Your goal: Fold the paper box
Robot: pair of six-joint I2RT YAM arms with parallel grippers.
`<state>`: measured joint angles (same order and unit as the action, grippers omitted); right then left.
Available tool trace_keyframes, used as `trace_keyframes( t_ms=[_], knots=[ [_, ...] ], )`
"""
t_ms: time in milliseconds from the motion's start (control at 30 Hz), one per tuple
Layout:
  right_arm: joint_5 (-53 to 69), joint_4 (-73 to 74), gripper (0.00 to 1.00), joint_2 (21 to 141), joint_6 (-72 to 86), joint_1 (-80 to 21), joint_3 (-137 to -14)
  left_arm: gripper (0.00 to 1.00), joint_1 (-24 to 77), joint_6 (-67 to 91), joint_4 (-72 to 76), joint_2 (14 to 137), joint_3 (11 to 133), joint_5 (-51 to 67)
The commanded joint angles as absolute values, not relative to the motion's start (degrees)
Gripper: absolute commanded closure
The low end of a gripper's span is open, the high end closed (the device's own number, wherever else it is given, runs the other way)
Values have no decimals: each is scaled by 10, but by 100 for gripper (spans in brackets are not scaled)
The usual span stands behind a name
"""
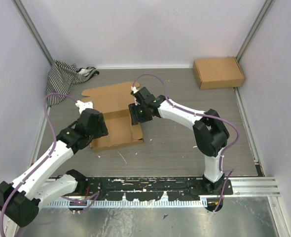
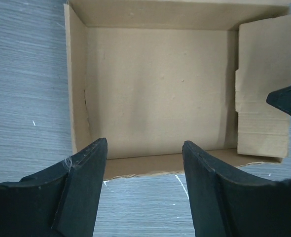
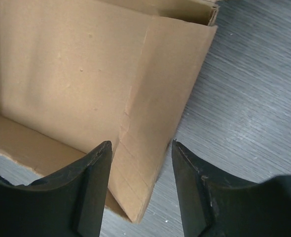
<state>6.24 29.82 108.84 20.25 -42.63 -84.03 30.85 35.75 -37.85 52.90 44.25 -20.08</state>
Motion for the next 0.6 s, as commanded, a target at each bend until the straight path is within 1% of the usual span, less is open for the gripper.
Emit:
trace_keyframes(
  t_ms=[0, 67, 100, 133, 167, 200, 233, 267, 333, 500, 567],
  knots=[
    [34, 295, 45, 1123, 215, -432, -870, 31, 305, 347, -364, 558, 461, -203],
    [15, 305, 50, 1136, 217, -432, -875, 30, 304, 347, -362, 568, 461, -206],
    [6, 310, 54, 1142, 217, -431, -876, 30, 303, 347, -360, 573, 460, -206],
    [-6, 313, 61, 1147, 219, -432, -878, 30, 303, 346, -360, 577, 461, -209],
    [-25, 322, 70, 1150, 222, -431, -879, 30, 302, 345, -359, 582, 461, -211],
    [-56, 331, 85, 1153, 227, -431, -879, 30, 301, 341, -360, 587, 463, -215],
    [-86, 342, 96, 1154, 233, -432, -880, 30, 299, 336, -361, 593, 466, -220],
    [-111, 350, 98, 1152, 240, -432, -877, 30, 297, 331, -365, 600, 469, -225],
    [-164, 369, 99, 1144, 257, -432, -862, 30, 293, 322, -378, 623, 482, -240],
    [-209, 375, 99, 1109, 290, -434, -794, 28, 282, 314, -428, 705, 520, -295],
    [-231, 379, 99, 1101, 307, -436, -775, 28, 281, 314, -421, 719, 522, -283]
  ],
)
